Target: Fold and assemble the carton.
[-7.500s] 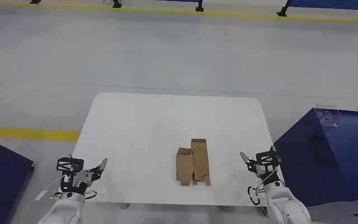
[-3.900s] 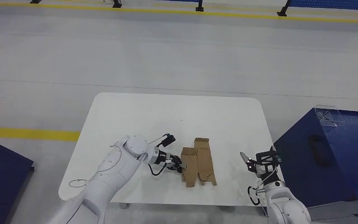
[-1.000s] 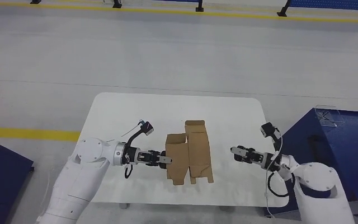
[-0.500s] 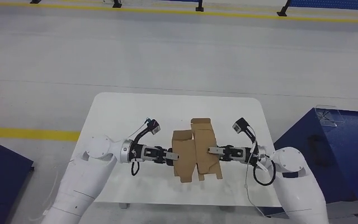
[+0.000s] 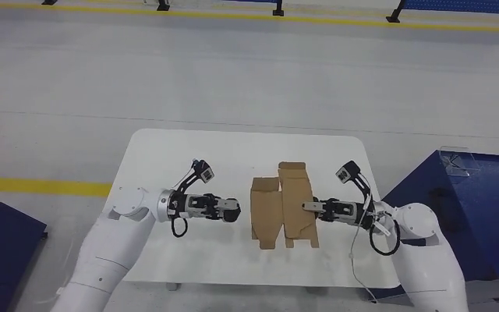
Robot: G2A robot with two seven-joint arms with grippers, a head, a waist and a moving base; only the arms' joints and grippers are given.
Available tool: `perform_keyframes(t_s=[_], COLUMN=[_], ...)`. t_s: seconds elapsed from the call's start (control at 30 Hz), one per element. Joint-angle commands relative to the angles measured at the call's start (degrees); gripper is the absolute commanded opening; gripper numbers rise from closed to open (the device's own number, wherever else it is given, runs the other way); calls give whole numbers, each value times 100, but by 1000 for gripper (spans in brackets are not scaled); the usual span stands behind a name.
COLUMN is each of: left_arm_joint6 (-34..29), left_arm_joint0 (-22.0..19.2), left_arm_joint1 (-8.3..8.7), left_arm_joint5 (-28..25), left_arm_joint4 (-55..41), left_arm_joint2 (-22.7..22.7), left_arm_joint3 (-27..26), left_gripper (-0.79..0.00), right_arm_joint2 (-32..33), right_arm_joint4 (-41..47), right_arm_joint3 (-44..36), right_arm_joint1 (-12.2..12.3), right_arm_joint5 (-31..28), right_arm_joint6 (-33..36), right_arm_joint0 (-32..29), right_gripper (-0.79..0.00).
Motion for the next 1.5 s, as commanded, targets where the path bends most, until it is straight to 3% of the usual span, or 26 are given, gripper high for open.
perform_keyframes(t_s=[0.0,0.07,0.43,0.47,0.53,0.6,0.83,0.97,1.3,1.47], left_arm_joint6=[15,29,263,263,263,263,263,263,263,263], left_arm_joint0=[29,100,192,192,192,192,192,192,192,192], left_arm_joint1=[64,108,195,195,195,195,195,195,195,195], left_arm_joint5=[-55,-74,-93,-93,-93,-93,-93,-93,-93,-93], left_arm_joint4=[198,247,456,456,456,456,456,456,456,456], left_arm_joint2=[-150,-262,-432,-432,-432,-432,-432,-432,-432,-432], left_arm_joint3=[35,4,76,76,76,76,76,76,76,76], left_gripper=[0,0,0,0,0,0,0,0,0,0], right_arm_joint2=[95,169,169,160,78,97,196,202,-320,-452], right_arm_joint4=[-204,-604,-604,-710,-984,-337,542,756,237,776], right_arm_joint3=[-36,-95,-95,-206,-523,-709,-2029,-2674,-2554,-2604], right_arm_joint1=[44,85,85,89,103,91,23,4,-19,-19], right_arm_joint5=[152,281,281,114,-767,-977,-2355,-2901,-3168,-2960], right_arm_joint6=[-12,-134,-134,-189,-89,-55,-1277,-1562,-1779,-1938], right_arm_joint0=[-28,-42,-42,-42,-161,-220,-254,-287,-354,-399], right_gripper=[-785,-785,-785,-785,-785,-785,-785,-785,-785,-785])
